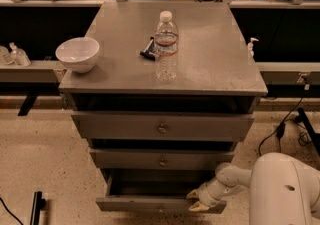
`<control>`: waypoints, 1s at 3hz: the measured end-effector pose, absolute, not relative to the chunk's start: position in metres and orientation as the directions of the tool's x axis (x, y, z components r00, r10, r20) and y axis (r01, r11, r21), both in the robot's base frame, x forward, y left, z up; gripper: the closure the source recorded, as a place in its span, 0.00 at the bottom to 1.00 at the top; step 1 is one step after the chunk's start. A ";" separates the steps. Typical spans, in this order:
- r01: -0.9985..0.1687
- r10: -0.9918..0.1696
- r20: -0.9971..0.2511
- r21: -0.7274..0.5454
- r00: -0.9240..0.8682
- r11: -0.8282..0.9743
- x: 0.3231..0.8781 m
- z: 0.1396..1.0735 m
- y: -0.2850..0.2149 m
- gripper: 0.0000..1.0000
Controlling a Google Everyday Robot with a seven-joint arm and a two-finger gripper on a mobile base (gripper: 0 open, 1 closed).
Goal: Open bottom drawer
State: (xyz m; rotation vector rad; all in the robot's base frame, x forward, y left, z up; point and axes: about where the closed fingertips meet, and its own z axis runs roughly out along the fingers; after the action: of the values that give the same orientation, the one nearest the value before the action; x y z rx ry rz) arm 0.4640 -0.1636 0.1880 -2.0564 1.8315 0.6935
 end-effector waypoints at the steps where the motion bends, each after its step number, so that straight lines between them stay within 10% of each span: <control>1: -0.986 -0.840 -0.537 0.093 0.070 -0.142 0.464 0.188 -0.164 0.51; 3: -0.985 -0.839 -0.539 0.096 0.070 -0.143 0.462 0.188 -0.162 0.00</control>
Offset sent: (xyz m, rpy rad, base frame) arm -0.0138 0.0517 0.0272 0.3539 -0.0175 0.0556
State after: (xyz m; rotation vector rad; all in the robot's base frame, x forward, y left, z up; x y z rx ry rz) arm 0.4623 -0.1622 0.1878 -2.0572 1.8306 0.6989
